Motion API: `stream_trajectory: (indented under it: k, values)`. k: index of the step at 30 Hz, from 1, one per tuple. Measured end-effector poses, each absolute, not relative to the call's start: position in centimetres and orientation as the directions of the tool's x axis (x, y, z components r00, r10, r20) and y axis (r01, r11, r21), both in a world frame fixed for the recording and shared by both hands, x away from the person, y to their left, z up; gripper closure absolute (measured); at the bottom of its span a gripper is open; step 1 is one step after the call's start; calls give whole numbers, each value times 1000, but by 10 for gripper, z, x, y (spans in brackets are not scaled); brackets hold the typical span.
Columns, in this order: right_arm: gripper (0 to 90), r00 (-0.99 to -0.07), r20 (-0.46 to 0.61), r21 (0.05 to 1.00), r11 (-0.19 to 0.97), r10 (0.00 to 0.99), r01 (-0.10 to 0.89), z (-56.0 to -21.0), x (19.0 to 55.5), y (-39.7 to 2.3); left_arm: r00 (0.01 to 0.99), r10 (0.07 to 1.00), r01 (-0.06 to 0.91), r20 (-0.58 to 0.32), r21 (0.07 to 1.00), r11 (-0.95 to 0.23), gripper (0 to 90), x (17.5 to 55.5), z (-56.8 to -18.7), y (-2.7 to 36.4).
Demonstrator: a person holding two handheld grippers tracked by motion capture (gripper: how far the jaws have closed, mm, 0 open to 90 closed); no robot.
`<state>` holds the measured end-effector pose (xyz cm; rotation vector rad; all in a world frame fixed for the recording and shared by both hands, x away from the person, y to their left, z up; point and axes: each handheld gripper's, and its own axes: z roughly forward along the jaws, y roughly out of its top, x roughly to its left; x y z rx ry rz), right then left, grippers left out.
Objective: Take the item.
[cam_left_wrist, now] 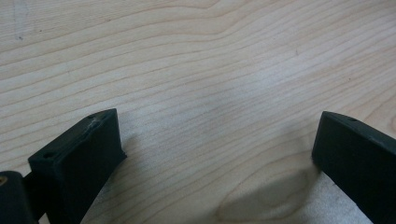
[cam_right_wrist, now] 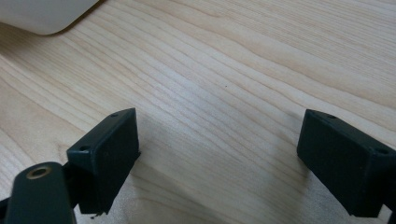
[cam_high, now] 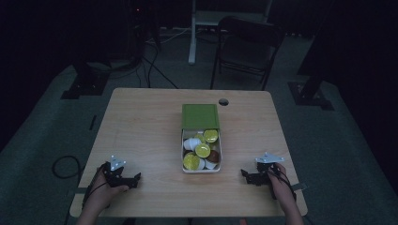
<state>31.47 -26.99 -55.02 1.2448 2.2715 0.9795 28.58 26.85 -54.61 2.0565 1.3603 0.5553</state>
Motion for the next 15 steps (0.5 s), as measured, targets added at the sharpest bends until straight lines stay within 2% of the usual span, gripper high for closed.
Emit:
stream_trajectory:
  k: [6,15]
  values:
    - [125,-541,8,724,368,841,583,-550,315,-270,417,909,653,21,688,-316,58,285,-545,271]
    - [124,-541,8,724,368,841,583,-550,315,-270,442,895,630,58,691,-356,59,287,-536,268]
